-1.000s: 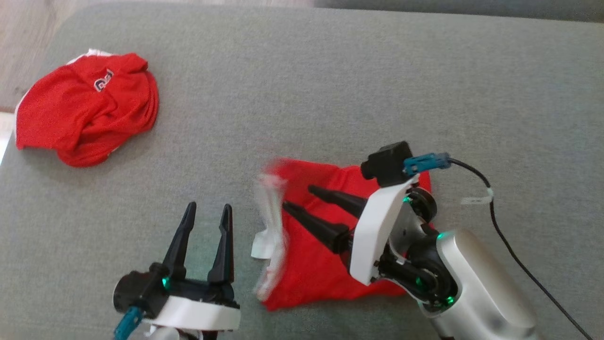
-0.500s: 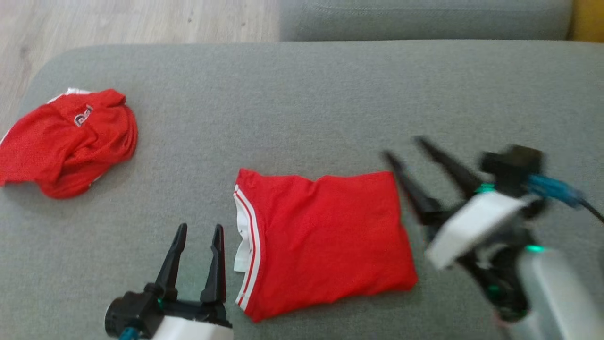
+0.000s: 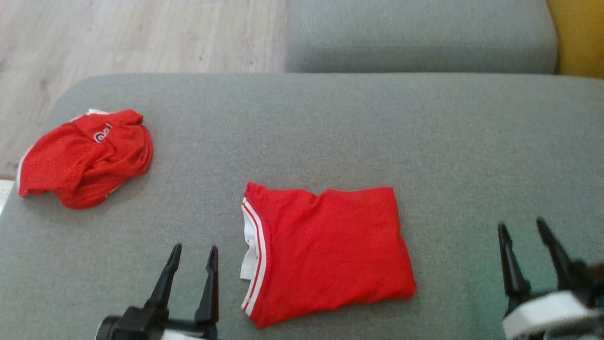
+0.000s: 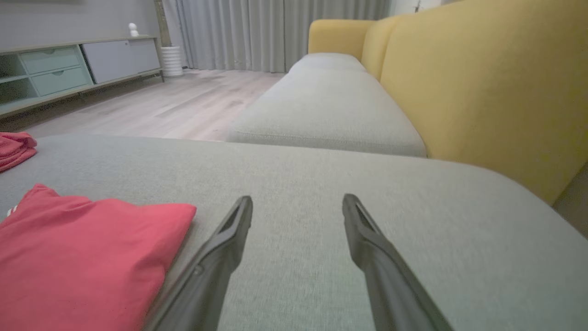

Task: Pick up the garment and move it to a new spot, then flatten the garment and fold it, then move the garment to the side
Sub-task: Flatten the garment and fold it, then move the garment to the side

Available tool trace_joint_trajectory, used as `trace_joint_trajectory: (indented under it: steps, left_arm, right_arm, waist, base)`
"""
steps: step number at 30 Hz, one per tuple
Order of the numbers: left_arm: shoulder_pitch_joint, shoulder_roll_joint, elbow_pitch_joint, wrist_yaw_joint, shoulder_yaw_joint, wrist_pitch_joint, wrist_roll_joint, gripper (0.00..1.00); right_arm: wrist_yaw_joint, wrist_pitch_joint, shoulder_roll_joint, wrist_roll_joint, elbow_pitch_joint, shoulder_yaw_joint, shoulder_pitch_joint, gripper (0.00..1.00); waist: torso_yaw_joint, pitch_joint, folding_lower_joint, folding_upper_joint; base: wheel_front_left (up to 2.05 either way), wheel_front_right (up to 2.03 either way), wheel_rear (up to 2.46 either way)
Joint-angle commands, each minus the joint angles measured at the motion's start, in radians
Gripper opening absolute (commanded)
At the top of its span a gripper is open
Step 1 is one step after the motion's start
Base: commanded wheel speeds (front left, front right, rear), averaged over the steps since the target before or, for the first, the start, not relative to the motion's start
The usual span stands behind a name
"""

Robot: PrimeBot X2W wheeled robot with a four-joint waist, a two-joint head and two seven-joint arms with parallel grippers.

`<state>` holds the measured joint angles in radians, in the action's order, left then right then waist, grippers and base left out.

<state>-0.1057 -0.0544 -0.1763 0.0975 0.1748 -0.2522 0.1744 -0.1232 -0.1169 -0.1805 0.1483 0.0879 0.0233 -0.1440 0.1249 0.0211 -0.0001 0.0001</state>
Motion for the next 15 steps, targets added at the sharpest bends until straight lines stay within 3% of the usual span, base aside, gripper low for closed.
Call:
trace_joint_trajectory:
  steps: [1, 6, 15]
  left_arm:
    - [0.012, 0.000, 0.021, 0.003, -0.042, -0.010, -0.006, 1.00]
    - [-0.003, -0.004, -0.004, 0.012, -0.059, -0.010, -0.019, 1.00]
    - [-0.016, -0.004, -0.045, 0.020, -0.088, -0.010, -0.025, 1.00]
  right_arm:
    - [-0.008, -0.028, 0.000, -0.004, -0.018, -0.007, 0.011, 1.00]
    - [-0.008, -0.104, 0.054, -0.037, 0.074, 0.020, -0.034, 1.00]
    - [-0.008, -0.142, 0.086, -0.073, 0.189, 0.009, -0.012, 1.00]
  waist:
    - [0.009, -0.016, 0.0001, -0.0001]
    - [0.003, -0.038, 0.0001, -0.0001]
    - [-0.022, -0.044, 0.0001, -0.0001]
  base:
    - [0.00, 0.00, 0.00]
    - [0.00, 0.00, 0.00]
    - [0.00, 0.00, 0.00]
